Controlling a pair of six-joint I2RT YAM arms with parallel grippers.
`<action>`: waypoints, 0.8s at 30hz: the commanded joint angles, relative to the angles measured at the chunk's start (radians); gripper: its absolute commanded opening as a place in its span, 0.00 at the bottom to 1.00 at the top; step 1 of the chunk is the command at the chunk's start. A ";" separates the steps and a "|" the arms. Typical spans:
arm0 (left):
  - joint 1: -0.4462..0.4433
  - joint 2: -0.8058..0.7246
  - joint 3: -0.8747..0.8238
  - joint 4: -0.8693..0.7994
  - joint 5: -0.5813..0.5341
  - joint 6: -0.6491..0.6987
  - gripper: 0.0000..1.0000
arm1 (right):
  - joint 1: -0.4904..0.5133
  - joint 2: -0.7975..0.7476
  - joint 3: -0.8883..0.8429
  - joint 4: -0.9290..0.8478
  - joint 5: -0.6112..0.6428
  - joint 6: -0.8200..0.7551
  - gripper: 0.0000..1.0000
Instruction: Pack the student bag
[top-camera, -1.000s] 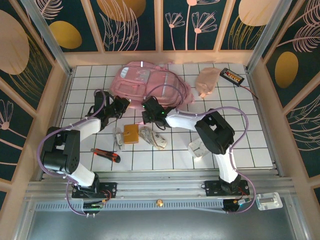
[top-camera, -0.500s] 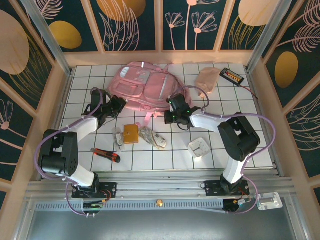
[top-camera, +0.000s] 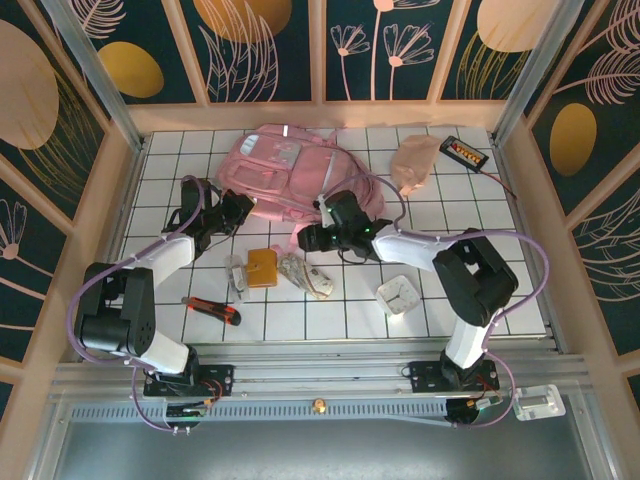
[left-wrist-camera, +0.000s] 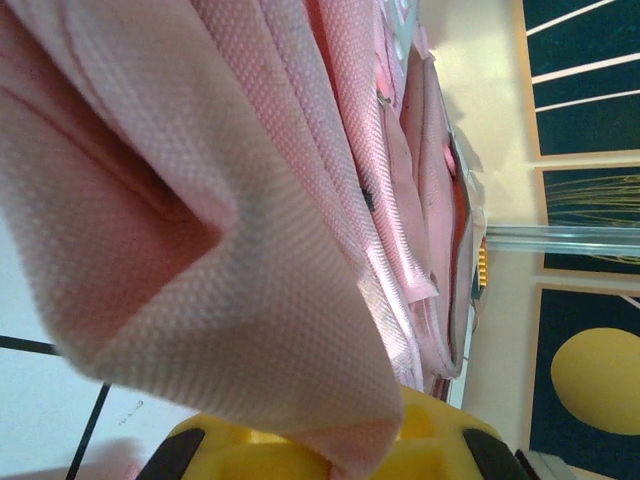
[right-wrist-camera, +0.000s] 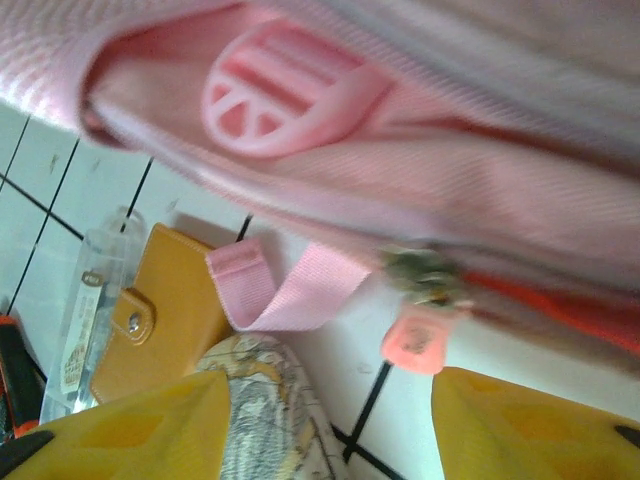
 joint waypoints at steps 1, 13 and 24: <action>-0.001 -0.051 0.047 0.083 0.079 -0.027 0.00 | 0.031 0.021 0.066 -0.024 0.090 -0.007 0.57; -0.002 -0.075 0.067 0.054 0.088 -0.032 0.00 | 0.029 0.105 0.253 -0.197 0.323 0.013 0.56; -0.003 -0.078 0.090 0.030 0.088 -0.024 0.00 | 0.017 0.122 0.316 -0.326 0.401 0.024 0.55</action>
